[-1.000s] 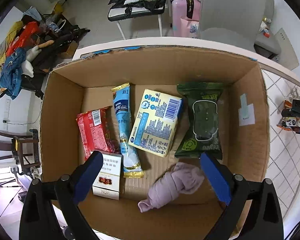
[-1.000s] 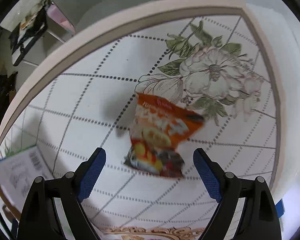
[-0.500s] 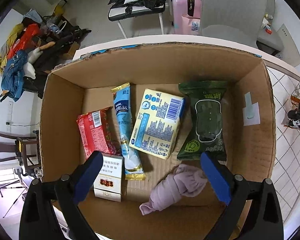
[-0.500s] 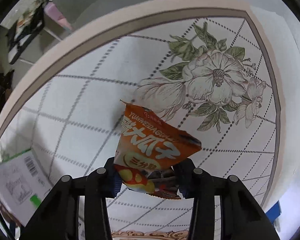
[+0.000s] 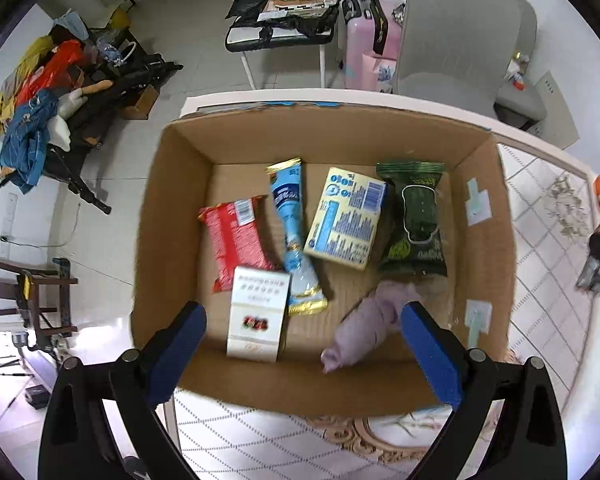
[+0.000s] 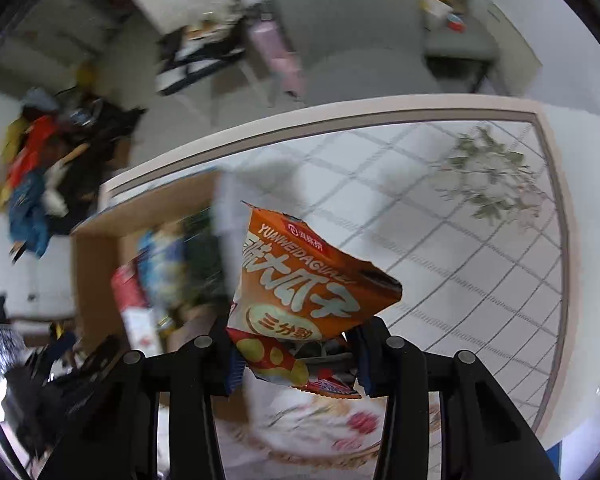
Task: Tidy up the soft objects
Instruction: 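Lower the orange snack bag into the box and open the right tool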
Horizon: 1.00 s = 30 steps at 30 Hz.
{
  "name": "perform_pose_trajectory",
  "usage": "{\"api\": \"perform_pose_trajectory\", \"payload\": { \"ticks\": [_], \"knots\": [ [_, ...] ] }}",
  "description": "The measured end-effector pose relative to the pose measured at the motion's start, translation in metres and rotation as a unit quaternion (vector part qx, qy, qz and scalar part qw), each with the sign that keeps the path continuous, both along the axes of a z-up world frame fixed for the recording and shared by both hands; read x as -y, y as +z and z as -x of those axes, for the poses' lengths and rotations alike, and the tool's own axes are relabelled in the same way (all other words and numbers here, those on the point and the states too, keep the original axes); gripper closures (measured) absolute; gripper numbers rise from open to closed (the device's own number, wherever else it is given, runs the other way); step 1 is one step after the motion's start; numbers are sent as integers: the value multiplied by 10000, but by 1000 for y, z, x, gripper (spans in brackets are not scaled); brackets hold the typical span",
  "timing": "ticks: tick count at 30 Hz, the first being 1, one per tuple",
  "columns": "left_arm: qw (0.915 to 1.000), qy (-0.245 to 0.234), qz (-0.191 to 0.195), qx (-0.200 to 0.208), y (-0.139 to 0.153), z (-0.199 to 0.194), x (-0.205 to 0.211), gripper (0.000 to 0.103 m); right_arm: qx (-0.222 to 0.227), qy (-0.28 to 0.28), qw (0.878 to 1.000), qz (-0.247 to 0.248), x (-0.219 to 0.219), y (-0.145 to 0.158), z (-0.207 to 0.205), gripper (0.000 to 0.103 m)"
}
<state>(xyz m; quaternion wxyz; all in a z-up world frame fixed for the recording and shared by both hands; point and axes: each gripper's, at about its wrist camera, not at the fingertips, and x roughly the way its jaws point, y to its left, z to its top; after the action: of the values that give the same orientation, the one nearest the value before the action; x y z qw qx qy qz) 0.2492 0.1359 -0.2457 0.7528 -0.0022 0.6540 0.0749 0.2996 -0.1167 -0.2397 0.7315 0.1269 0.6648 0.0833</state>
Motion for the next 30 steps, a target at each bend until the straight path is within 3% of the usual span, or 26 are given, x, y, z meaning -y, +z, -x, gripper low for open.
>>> {"api": "perform_pose_trajectory", "payload": {
  "ticks": [3,7,12,18,20,24,30],
  "knots": [
    [9995,66,316,-9,14,16,-14,3,-29,336,9993,-176,-41,14,24,58],
    [9986,81,525,10,24,29,-23,3,-134,674,9975,-165,-83,9,50,58],
    [9985,108,529,11,21,35,-33,3,-343,792,9963,3,-113,-17,67,58],
    [9979,85,624,-129,3,35,-38,3,-685,781,9943,256,-117,-68,62,55],
    [9979,65,624,-154,-1,35,-39,3,-700,738,9944,292,-118,-76,60,51],
    [9978,52,642,-157,-5,34,-39,3,-591,751,9945,422,-121,-75,60,28],
    [9977,-6,670,-37,3,33,-36,3,-255,696,9947,713,-120,-56,56,17]
  ]
}}
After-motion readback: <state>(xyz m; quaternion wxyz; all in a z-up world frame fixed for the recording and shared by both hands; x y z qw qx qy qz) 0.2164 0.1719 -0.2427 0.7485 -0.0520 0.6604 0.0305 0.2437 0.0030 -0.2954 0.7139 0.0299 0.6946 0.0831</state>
